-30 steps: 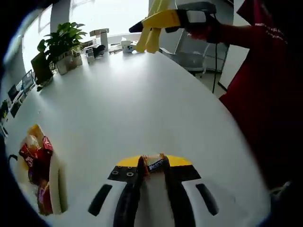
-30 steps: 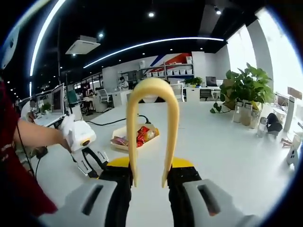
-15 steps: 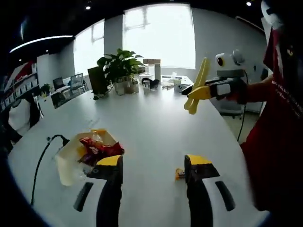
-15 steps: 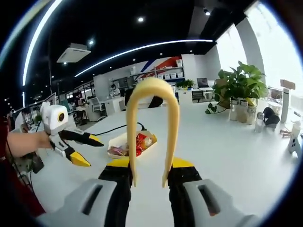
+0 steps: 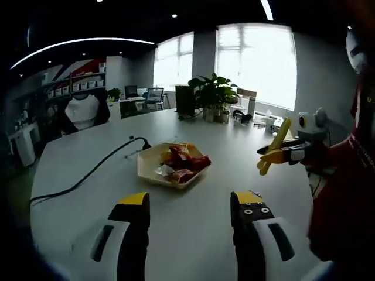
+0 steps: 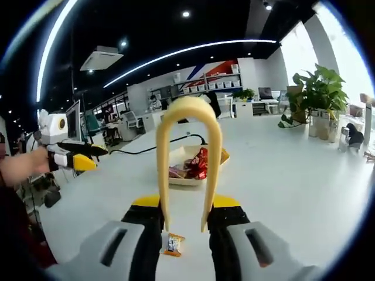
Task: Place the target food into the container with the food tongs after gripping and lifting it, then release it inside without dropping or visibly crushing the food.
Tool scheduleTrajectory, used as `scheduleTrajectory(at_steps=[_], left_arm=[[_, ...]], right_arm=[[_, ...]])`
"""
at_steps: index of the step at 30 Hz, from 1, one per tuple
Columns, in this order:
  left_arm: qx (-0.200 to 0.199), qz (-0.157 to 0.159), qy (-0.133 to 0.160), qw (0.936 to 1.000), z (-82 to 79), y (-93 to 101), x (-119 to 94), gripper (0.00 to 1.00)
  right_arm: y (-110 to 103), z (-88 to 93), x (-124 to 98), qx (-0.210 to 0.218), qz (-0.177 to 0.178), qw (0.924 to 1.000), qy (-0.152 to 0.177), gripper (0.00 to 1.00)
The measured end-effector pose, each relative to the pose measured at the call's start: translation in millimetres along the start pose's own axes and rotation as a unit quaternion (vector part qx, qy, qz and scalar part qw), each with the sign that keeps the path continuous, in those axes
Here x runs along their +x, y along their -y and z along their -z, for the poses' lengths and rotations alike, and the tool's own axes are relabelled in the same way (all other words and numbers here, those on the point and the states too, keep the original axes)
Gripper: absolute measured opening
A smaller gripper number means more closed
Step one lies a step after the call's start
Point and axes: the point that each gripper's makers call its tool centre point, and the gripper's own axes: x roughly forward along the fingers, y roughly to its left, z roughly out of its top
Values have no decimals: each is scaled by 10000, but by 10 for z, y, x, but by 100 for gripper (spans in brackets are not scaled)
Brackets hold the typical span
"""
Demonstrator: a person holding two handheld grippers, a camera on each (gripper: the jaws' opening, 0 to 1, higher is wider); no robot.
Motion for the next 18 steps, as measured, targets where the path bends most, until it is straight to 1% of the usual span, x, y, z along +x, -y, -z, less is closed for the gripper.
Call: scheduleTrajectory(at_steps=[1, 3, 4, 6, 7, 9, 12, 13, 14, 15, 16, 17, 18], left_arm=[[-40, -122, 86, 9999, -8, -26, -55, 58], [-119, -291, 144, 9994, 3, -71, -132, 59], [-234, -395, 178, 9988, 29, -109, -181, 59], [-378, -465, 101, 9982, 107, -143, -230, 59], [-415, -617, 86, 9972, 163, -198, -289, 59], [-450, -658, 17, 9968, 213, -209, -339, 59], [-421, -720, -46, 9965, 252, -213, -415, 59], [-431, -741, -77, 9963, 270, -217, -451, 59], [-423, -761, -82, 9962, 274, -219, -482, 59], [-422, -777, -83, 9961, 275, -223, -501, 59], [-424, -807, -87, 9958, 281, -235, -530, 59], [-418, -826, -94, 9957, 285, -241, -546, 59], [-417, -821, -101, 9957, 289, -240, -564, 59]], right_arm=[[-6, 32, 22, -4, 28, 10000, -31, 26], [-27, 66, 43, -50, 46, 10000, -62, 26], [-42, 86, 53, -27, 47, 10000, -82, 26], [-54, 120, 69, -16, 87, 9999, -136, 26], [-79, 179, 100, -14, 98, 9996, -247, 26], [-82, 245, 130, -166, 164, 9991, -349, 26], [-94, 326, 174, -184, 167, 9987, -440, 26], [-90, 444, 209, -266, 173, 9976, -614, 26], [-90, 465, 216, -257, 178, 9975, -629, 26], [-106, 540, 231, -300, 127, 9968, -726, 25], [-93, 605, 225, -409, 162, 9954, -847, 24], [-96, 469, 243, -721, 114, 9962, -481, 24], [-118, 494, 244, -893, 42, 9942, -600, 22]])
